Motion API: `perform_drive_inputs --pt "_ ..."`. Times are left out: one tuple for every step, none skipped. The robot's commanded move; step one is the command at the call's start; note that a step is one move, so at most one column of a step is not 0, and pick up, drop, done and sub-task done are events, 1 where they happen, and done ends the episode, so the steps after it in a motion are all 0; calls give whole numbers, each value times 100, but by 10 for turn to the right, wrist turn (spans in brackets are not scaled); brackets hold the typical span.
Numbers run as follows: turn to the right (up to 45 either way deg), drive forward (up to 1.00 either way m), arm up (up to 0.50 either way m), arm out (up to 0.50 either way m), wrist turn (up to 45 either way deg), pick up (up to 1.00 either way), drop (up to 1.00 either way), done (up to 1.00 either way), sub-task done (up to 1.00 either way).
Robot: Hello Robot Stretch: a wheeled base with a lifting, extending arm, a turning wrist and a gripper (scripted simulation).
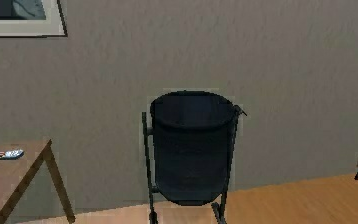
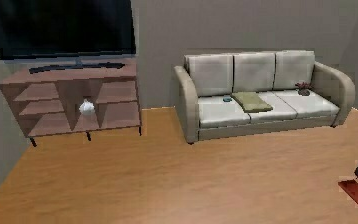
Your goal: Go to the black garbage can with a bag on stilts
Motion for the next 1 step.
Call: perform_drive_inputs --pt "0 15 0 0 0 0 0 0 0"
